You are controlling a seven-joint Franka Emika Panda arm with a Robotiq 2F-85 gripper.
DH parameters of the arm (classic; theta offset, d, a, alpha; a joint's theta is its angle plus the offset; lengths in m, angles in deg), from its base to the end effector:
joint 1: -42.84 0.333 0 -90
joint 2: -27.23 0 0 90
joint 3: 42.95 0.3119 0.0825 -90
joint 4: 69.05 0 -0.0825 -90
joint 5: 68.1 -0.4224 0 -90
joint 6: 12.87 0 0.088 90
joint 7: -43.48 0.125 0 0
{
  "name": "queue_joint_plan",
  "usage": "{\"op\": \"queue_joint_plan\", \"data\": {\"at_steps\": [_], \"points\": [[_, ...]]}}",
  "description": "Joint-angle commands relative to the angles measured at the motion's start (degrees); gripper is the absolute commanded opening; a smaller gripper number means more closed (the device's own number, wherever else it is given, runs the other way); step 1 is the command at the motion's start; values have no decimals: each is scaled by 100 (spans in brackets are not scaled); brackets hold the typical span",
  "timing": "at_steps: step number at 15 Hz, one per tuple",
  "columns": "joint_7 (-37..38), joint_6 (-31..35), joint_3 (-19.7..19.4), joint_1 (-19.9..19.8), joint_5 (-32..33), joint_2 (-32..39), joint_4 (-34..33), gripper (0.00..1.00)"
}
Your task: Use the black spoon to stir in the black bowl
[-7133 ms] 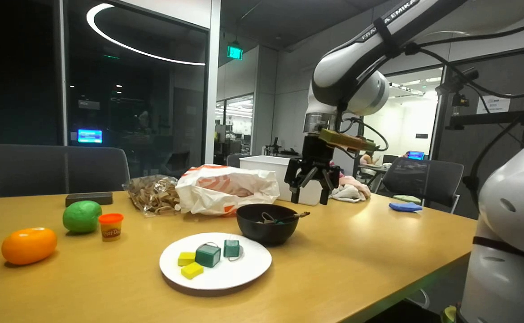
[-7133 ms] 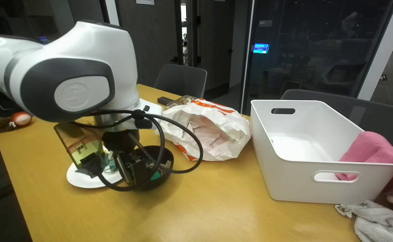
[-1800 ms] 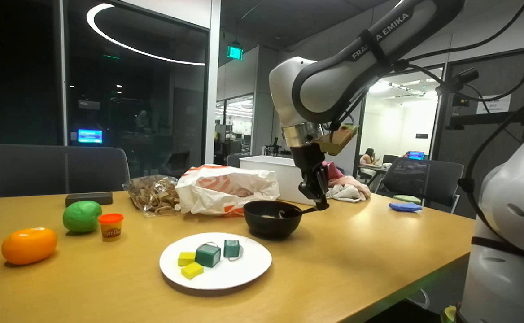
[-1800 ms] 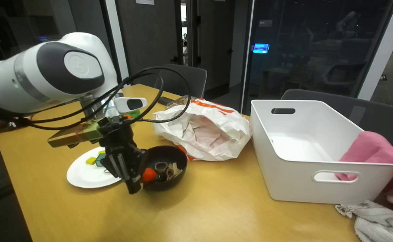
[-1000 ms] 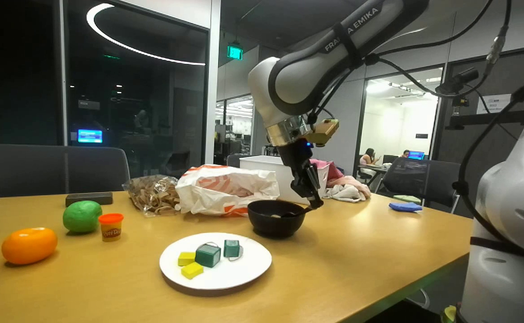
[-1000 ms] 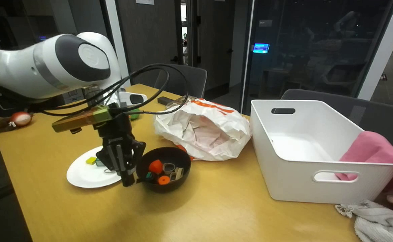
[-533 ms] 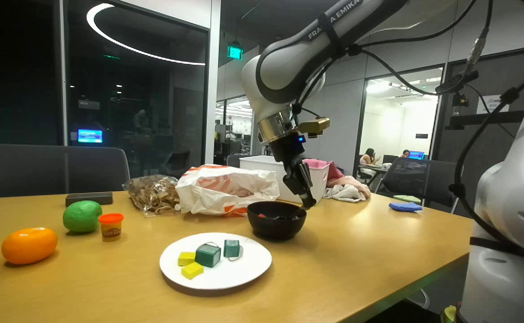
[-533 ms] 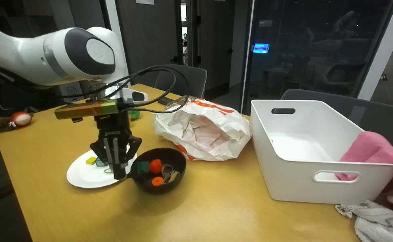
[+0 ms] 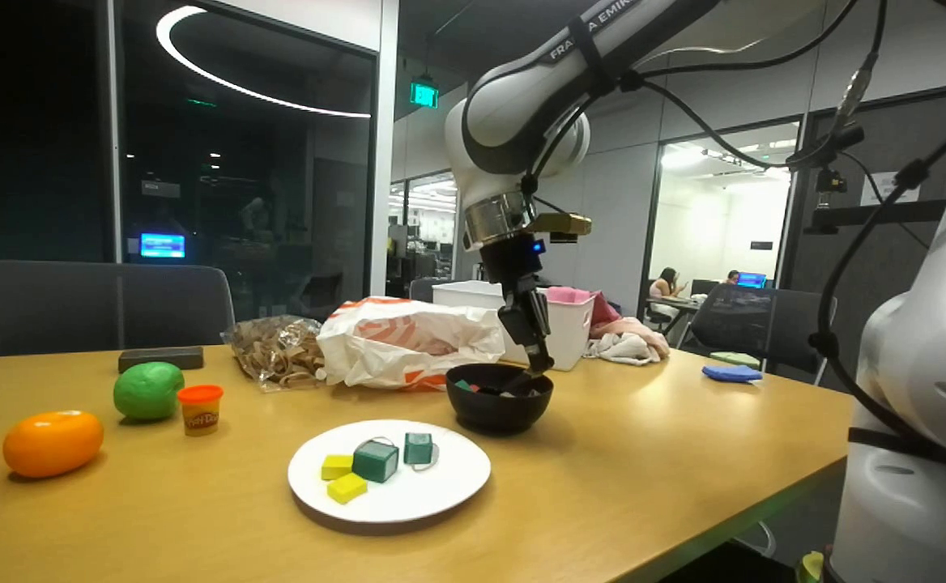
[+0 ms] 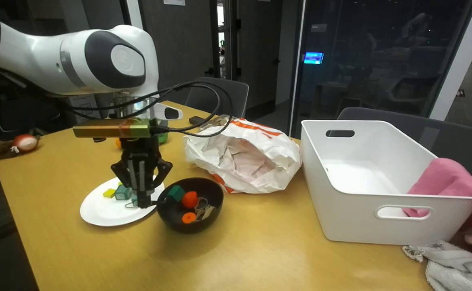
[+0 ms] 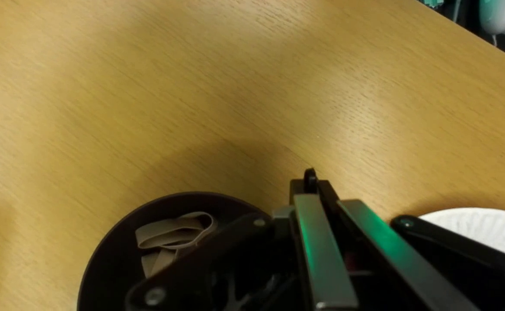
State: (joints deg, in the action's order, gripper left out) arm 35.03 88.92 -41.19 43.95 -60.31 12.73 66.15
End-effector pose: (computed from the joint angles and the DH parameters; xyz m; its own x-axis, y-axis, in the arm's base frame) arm 0.4505 0.0082 0.3650 0.9151 0.2156 -0.3407 0.2550 -0.9640 0.0749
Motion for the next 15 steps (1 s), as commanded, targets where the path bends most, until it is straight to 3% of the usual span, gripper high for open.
{"op": "queue_joint_plan", "data": {"at_steps": [1, 10, 15], "points": [[-336, 255, -161, 53, -310, -65, -4, 9], [-835, 964, -244, 50, -556, -101, 68, 8], [260, 1133, 83, -55, 762, -410, 108, 9]]}}
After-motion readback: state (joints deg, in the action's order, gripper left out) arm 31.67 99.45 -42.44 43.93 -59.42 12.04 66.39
